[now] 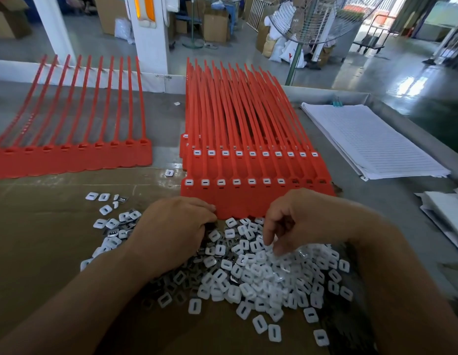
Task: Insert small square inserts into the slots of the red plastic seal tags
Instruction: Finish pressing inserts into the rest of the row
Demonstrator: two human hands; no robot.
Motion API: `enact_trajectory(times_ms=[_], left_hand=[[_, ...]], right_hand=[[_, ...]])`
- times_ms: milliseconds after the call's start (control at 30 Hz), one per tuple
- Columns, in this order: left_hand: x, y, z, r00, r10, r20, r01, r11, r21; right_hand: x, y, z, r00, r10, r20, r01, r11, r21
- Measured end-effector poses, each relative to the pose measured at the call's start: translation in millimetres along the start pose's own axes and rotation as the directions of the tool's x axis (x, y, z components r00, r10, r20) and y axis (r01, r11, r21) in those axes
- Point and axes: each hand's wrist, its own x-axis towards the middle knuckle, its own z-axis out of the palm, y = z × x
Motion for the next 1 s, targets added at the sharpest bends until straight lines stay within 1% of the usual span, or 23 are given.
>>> enact_trajectory(times_ms=[100, 300, 467, 700, 900, 1000], left_hand=[[-0.7, 0.4, 0.6, 1.000, -0.001, 0.003, 0.001, 1.000, 0.001], [-1.2, 1.2, 1.0, 1.000, 0.000, 0.012, 0.000, 1.000, 0.002], [-1.1, 2.3, 0.9, 1.000, 0.005, 0.016, -0.005, 1.000, 0.003], [-1.2, 2.1, 0.5, 1.000, 0.010, 0.014, -0.010, 1.000, 0.003], [-1.0, 1.9, 0.2, 1.000, 0.014, 0.016, -0.014, 1.000, 0.001], [-0.9, 1.9, 0.2, 1.000, 0.014, 0.017, -0.014, 1.000, 0.005]], right_hand=[[1.1, -0.7, 2.8, 0.999, 0.022, 0.033, -0.021, 0.999, -0.051], [5.1, -1.2, 7.9, 0.998, 0.043, 0.048, -0.039, 0.995, -0.095], [4.4, -2.3, 8.6, 0.998, 0.040, 0.044, -0.036, 0.996, -0.082], [-1.0, -6.6, 5.9, 0.999, -0.024, 0.045, 0.026, 0.999, -0.039], [-1.8, -4.3, 4.5, 0.999, -0.045, -0.012, 0.046, 0.997, 0.066], [-1.6, -0.4, 1.9, 0.991, -0.048, -0.125, 0.062, 0.991, 0.114]])
